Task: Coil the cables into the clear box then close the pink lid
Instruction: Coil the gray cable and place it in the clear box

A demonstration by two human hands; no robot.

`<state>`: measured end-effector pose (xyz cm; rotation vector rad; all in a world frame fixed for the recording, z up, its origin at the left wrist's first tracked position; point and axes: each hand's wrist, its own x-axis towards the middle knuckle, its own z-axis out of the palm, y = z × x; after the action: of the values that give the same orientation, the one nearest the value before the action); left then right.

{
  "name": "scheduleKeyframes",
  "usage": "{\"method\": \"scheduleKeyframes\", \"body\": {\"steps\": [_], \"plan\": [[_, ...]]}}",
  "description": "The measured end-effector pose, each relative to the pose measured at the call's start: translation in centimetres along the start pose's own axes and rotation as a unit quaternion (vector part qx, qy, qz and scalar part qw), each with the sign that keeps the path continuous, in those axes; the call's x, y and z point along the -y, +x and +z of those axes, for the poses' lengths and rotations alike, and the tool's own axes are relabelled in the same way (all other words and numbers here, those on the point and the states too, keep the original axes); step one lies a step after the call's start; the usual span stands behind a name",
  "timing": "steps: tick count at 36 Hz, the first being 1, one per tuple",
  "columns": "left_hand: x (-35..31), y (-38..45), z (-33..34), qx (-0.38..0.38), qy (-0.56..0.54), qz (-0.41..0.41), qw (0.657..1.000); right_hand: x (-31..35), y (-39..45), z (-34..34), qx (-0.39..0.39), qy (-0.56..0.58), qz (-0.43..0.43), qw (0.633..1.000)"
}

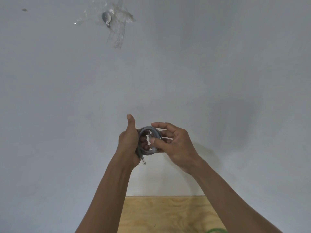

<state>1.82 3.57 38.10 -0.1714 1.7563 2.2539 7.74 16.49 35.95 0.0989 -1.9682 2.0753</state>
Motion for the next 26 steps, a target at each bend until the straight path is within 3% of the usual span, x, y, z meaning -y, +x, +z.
{"method": "scheduleKeyframes", "body": {"steps": [13,20,26], "plan": [[-0.1,-0.4,-0.1,-0.026,-0.031,0.035,0.999,-0.4,-0.1,0.7,-0.012,0.038,-0.021,0.999],[0.0,-0.4,0.4,-0.077,-0.028,0.072,0.994,-0.7,-0.1,1.4,-0.045,-0.075,-0.080,0.993],[0.3,-0.5,0.8,-0.087,-0.022,0.102,0.991,-0.6,0.2,2.2,-0.105,-0.166,-0.169,0.966]]}}
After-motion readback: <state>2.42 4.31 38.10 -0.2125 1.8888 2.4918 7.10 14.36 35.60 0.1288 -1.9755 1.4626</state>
